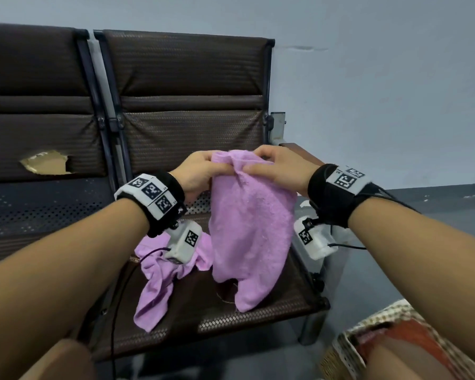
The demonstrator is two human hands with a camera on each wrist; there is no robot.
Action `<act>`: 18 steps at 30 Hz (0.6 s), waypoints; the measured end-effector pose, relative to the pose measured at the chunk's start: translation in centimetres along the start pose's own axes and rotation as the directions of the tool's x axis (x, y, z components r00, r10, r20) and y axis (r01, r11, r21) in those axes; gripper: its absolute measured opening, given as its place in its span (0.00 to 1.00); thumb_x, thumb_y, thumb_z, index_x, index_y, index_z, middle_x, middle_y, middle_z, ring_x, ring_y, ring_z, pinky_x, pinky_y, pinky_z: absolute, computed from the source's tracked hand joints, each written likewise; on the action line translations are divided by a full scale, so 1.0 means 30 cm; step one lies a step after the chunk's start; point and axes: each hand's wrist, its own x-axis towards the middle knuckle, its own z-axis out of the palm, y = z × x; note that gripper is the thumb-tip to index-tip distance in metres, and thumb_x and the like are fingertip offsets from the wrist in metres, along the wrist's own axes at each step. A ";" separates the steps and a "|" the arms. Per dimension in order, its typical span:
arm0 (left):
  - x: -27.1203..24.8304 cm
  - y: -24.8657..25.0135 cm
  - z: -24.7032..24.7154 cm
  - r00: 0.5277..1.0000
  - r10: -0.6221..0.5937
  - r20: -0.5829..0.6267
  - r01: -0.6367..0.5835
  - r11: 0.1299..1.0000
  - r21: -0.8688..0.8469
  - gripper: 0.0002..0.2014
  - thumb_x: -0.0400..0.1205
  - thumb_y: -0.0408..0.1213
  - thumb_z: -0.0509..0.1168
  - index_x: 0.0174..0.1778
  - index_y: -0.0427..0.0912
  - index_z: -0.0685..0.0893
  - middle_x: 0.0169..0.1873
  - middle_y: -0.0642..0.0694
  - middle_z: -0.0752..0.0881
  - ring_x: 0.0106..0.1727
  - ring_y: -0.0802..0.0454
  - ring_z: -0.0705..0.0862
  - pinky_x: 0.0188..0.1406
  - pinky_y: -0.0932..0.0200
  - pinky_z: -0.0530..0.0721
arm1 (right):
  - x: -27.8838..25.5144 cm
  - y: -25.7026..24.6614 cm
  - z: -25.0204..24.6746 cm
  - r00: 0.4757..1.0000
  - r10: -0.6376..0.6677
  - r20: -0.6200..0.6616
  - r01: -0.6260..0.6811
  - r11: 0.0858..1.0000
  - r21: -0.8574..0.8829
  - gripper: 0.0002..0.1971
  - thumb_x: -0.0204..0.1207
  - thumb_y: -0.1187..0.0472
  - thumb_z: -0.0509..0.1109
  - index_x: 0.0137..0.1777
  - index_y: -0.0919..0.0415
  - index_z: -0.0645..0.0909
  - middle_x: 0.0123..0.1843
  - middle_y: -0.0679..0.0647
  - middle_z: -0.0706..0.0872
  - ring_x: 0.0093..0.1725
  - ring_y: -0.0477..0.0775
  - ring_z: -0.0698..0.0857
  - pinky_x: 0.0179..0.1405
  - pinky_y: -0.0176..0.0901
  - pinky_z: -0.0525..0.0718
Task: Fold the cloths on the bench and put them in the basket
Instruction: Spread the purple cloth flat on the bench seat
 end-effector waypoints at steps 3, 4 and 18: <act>0.050 -0.011 -0.007 0.982 0.065 -0.175 -0.031 0.981 0.193 0.08 0.77 0.24 0.73 0.44 0.41 0.83 0.39 0.45 0.85 0.39 0.54 0.82 0.36 0.63 0.81 | 0.021 0.070 -0.047 0.986 0.144 0.080 -0.108 0.931 -0.348 0.12 0.74 0.47 0.78 0.46 0.55 0.88 0.44 0.52 0.90 0.39 0.49 0.87 0.39 0.41 0.87; 0.071 -0.018 -0.007 0.970 0.094 -0.224 -0.034 0.966 0.258 0.10 0.76 0.25 0.74 0.41 0.43 0.82 0.37 0.46 0.84 0.38 0.55 0.81 0.35 0.62 0.81 | 0.027 0.091 -0.052 0.978 0.186 0.088 -0.140 0.914 -0.381 0.10 0.77 0.50 0.76 0.43 0.57 0.88 0.42 0.56 0.90 0.37 0.52 0.87 0.38 0.44 0.89; 0.089 -0.107 -0.070 0.930 0.230 -0.285 -0.061 0.864 0.500 0.18 0.71 0.31 0.80 0.28 0.46 0.75 0.24 0.53 0.78 0.26 0.64 0.72 0.24 0.66 0.71 | 0.031 0.201 0.011 0.943 -0.100 -0.319 0.069 0.992 -0.105 0.08 0.78 0.60 0.68 0.44 0.48 0.87 0.35 0.39 0.85 0.35 0.32 0.80 0.35 0.27 0.74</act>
